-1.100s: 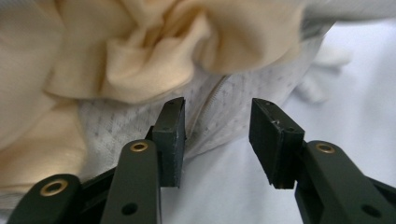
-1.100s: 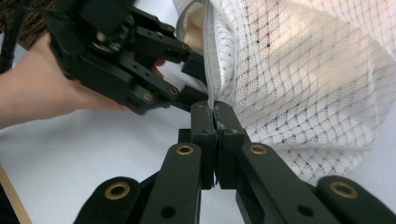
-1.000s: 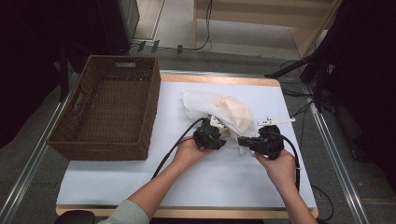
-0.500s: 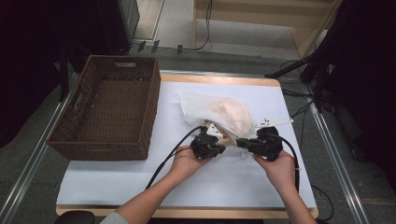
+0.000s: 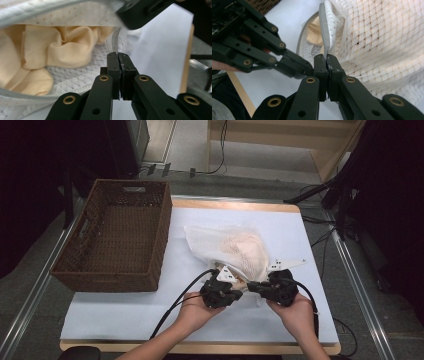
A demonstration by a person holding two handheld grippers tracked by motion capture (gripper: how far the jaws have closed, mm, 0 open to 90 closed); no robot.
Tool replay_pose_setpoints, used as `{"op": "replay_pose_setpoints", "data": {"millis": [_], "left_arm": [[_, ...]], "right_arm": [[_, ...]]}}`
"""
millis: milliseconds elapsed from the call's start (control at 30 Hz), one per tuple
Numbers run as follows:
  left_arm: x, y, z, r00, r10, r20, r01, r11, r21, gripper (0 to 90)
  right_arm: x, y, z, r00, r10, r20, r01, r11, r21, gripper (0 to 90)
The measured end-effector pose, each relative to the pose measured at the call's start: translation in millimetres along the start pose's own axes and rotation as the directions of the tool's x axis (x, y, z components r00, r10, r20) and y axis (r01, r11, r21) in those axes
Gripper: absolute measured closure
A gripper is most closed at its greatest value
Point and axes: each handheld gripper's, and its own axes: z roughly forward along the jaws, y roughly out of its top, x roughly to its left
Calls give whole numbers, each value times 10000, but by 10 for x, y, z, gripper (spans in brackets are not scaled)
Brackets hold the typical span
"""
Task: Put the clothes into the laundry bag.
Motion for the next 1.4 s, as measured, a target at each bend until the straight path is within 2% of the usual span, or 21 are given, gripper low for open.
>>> {"op": "replay_pose_setpoints", "data": {"millis": [67,167,233,333,467,567,700,767,867,933,1033,1067,1100,1167,1200,1233,1300,1333,1400], "left_arm": [[60,-30,-2,9994,-330,56,330,9995,23,851],[87,-56,-76,9996,-276,13,276,9996,4,768],[112,-73,-171,9997,-209,-144,206,9996,-182,734],[199,-117,-356,9980,-354,-517,334,9986,-405,693],[364,-223,-575,9916,-695,-1089,626,9959,-659,643],[513,-294,-649,9814,-977,-1652,848,9929,-835,616],[666,-363,-581,9710,-1312,-2000,1179,9900,-772,608],[724,-388,-535,9676,-1407,-2098,1277,9890,-744,600],[838,-420,-416,9611,-1765,-2125,1644,9836,-738,584],[875,-423,-350,9614,-1946,-1944,1835,9803,-737,583],[890,-412,-228,9603,-1788,-2141,1734,9839,-436,581],[888,-410,-202,9594,-1829,-2147,1804,9831,-313,586],[869,-414,-175,9594,-1615,-2311,1565,9869,-401,611],[842,-407,-149,9551,-1385,-2619,1346,9904,-328,762],[833,-405,-137,9554,-1333,-2637,1297,9911,-311,837],[833,-405,-137,9554,-1333,-2637,1297,9911,-311,875],[808,-394,-159,9582,-1323,-2536,1354,9908,-50,900],[802,-401,-184,9589,-1462,-2432,1518,9884,40,900],[764,-439,-287,9612,-1618,-2234,1640,9864,-88,900]], "right_arm": [[-9,-11,4,10000,31,18,-31,10000,37,894],[-48,-12,26,9999,162,36,-162,9998,78,894],[-57,-15,34,9999,146,27,-146,9998,116,894],[-68,-13,32,9999,164,10,-164,9998,61,894],[-82,0,46,9999,128,-10,-127,9999,106,893],[-75,17,72,10000,92,-38,-92,9999,145,894],[-67,39,108,10000,18,-65,-16,9998,209,893],[-69,43,111,10000,11,-65,-10,9997,237,893],[-79,38,114,9999,67,-98,-65,9998,212,892],[-80,39,120,9998,122,-153,-119,9997,219,892],[-72,40,135,9998,77,-173,-73,9997,235,892],[-67,40,140,9998,45,-195,-40,9997,230,892],[-64,40,142,9998,33,-197,-29,9997,224,892],[-53,46,149,9997,52,-240,-46,9997,229,892],[-49,50,152,9997,27,-234,-22,9997,237,892],[-47,55,158,9996,-38,-265,45,9997,252,891],[-28,62,173,9996,-62,-267,70,9996,286,890],[-22,64,177,9996,-100,-269,108,9995,298,888],[-11,72,190,9993,-168,-324,178,9994,302,885]]}}
